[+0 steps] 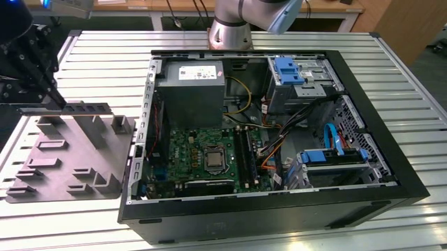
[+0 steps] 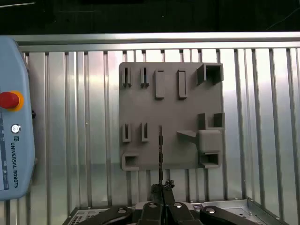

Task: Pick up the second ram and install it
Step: 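Pick up the second ram and move it above second insertion slot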

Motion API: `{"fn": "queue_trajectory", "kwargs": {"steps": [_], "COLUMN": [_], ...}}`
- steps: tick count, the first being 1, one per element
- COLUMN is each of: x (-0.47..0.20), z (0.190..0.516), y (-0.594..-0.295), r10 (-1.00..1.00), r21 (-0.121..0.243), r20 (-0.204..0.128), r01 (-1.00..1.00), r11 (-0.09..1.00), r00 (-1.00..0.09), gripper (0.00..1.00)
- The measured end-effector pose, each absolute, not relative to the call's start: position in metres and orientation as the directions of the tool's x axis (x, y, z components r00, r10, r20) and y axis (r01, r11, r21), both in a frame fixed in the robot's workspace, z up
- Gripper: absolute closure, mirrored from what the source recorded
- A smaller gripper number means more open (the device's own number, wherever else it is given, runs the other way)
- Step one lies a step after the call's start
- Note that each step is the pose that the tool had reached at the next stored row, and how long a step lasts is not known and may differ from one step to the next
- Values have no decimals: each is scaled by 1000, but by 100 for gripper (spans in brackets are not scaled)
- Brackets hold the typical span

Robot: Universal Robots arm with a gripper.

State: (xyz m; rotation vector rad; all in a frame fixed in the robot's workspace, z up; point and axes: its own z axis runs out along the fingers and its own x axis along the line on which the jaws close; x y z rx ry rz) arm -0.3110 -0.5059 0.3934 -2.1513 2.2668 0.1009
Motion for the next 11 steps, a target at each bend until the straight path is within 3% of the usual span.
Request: {"fn": "queue_trajectory", "kwargs": {"steps": [11], "x": [-281], "z": [393], "y": [-505], "r10": [-997], "r21": [37], "r20": [-55], "r01": [-998], "r11": [51], "r00": [-53], "gripper": [88]}}
